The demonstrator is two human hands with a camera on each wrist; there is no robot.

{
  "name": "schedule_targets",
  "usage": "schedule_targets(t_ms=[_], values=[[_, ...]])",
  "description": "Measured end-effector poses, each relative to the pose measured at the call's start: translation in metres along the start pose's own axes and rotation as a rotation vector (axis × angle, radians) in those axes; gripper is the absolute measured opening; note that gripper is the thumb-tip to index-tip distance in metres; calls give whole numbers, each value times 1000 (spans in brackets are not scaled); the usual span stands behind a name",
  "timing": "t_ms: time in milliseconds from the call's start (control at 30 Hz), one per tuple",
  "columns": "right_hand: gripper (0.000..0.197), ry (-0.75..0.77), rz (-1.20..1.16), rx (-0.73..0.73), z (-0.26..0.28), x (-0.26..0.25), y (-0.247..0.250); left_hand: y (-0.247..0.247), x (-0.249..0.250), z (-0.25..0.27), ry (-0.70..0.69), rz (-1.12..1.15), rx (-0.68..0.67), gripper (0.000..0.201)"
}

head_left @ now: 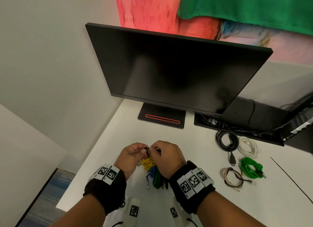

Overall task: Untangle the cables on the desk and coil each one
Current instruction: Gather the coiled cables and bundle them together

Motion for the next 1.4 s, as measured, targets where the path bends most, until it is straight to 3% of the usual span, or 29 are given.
schedule_targets(t_ms=[333, 967, 1400], values=[[26, -48, -34, -74, -1, 0, -4, 1, -1, -2, -7, 5, 6, 19], [22, -25, 9, -5, -1, -3, -5, -2, 6, 1, -100, -48, -52, 19], [17, -72, -140, 53, 2, 8, -8, 5, -12, -2, -7, 8, 31, 27]])
Point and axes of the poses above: each hand's wrist, its own z-axis away from the middle knuckle, its own y-axis out of the back of the hand, x = y × z, the point moved 6 cm from there along -z, towards the middle knuckle, and after that the axes turned 7 degrees about -z, right-handed, at the moved point
